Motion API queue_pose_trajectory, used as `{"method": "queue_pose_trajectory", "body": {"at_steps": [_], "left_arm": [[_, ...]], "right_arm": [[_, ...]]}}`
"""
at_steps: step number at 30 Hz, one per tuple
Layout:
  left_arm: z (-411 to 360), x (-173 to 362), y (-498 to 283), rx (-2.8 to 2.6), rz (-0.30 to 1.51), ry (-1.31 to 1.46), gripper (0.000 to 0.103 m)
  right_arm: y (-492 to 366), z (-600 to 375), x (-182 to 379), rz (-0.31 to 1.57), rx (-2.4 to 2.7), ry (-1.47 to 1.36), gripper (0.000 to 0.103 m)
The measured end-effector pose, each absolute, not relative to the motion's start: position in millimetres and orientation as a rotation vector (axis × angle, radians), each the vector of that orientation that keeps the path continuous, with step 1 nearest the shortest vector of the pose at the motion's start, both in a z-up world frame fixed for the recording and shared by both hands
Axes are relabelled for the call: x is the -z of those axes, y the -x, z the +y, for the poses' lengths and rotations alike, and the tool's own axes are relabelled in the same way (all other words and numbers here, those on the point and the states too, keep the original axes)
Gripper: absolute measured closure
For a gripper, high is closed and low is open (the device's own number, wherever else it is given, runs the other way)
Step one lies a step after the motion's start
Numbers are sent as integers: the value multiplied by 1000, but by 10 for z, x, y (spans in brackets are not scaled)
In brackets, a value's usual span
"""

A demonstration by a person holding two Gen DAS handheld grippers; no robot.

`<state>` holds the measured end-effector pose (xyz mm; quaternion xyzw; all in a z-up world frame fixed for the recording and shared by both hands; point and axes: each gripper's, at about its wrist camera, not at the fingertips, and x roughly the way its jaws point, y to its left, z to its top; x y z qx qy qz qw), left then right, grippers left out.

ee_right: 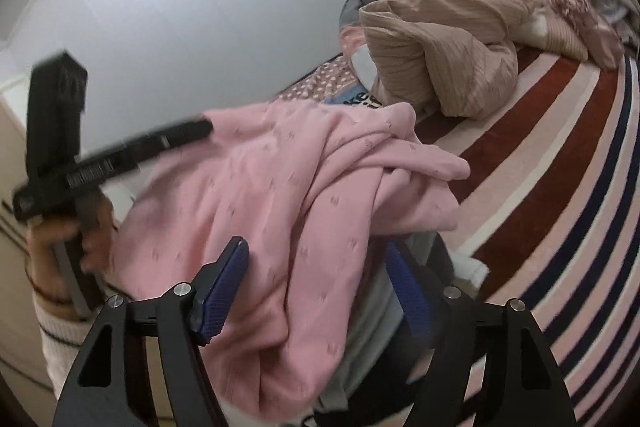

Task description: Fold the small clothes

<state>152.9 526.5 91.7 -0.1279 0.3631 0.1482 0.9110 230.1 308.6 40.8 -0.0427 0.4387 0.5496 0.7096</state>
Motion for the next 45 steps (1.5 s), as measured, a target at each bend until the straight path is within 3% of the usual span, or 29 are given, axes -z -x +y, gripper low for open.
{"method": "queue_pose_trajectory", "body": {"at_steps": [6,14,19,23,25,30,36,42,45], "left_arm": [[5041,-1091,-1390,-288,736,191,36],[4680,-1273,-1145,-247,679,149,36],[4133,-1338,-955,-209,615,78,26],[3590,-1335,-816,-164,531,13,25],[3310,-1322,-738,-145,462,0,18],[2640,-1238,-586,-132,311,-64,17],[1839,-1019,-501,-121,151,-90,2],[1226,-634,-558,-105,113,-41,1],[1031,-458,-581,-93,113,-10,1]], "right_arm": [[-2253,2929,-345,982,-1228,114,35],[-2264,2663,-392,951,-1231,57,35],[-2139,2230,-396,916,-1241,0,35],[-1951,1715,-409,838,-1202,28,34],[-1851,1402,-407,783,-1164,49,27],[-1572,457,-382,643,-1007,93,27],[-1101,-523,-375,468,-791,140,16],[-634,-1150,-190,332,-601,127,0],[-505,-1338,-107,305,-556,90,0]]}}
